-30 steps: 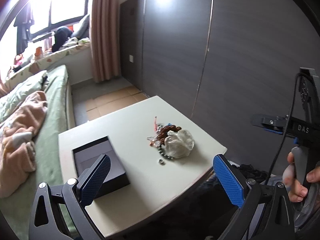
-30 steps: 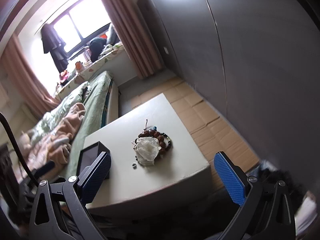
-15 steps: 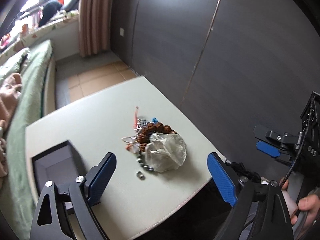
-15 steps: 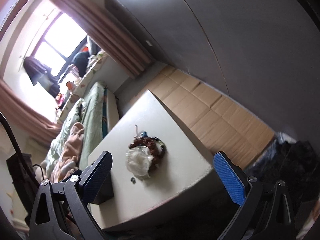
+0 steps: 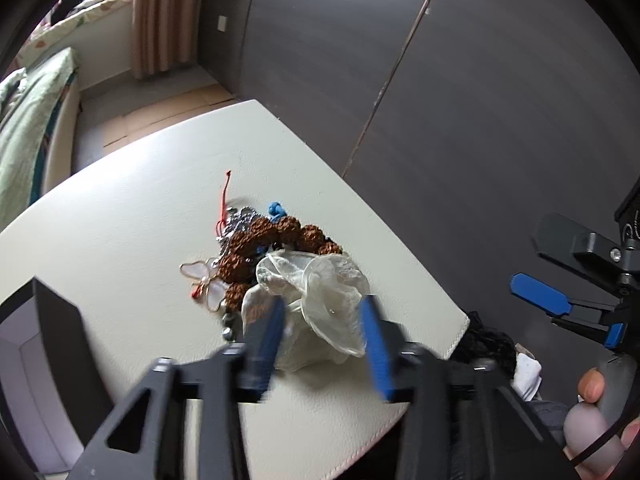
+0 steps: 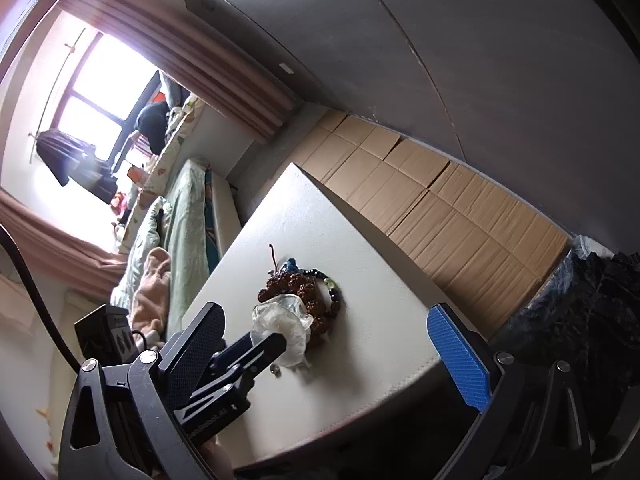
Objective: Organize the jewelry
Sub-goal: 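Reach the left gripper to the jewelry pile and grasp the white plastic bag, then carry the bag into the black box with the left gripper while the right gripper grasps the brown bead bracelet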
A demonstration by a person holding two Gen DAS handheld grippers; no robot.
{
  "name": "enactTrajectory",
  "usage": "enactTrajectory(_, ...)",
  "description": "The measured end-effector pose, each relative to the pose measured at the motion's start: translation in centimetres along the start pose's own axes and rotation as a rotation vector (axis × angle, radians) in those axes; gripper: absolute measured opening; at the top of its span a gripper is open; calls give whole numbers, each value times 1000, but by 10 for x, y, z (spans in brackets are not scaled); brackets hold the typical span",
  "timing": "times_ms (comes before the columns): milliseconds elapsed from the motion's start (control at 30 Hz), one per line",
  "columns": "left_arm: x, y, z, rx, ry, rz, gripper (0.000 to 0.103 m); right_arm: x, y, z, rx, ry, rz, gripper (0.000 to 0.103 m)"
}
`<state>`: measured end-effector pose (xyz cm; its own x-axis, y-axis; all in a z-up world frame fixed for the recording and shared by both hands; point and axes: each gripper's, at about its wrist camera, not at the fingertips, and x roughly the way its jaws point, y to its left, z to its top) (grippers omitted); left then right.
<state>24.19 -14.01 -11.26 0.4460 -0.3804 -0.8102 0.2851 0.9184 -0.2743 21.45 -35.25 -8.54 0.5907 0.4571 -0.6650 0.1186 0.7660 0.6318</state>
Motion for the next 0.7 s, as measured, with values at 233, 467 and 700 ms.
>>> enactTrajectory(233, -18, 32, 14, -71, -37, -20, 0, 32, 11, 2, -7, 65, -14, 91)
enactTrajectory(467, -62, 57, 24, -156, -125, -70, 0, 65, 18, -5, -14, 162, -1, 68)
enactTrajectory(700, -86, 73, 26, -190, -176, -62, 0, 91, 23, -9, -39, 197, -35, 53)
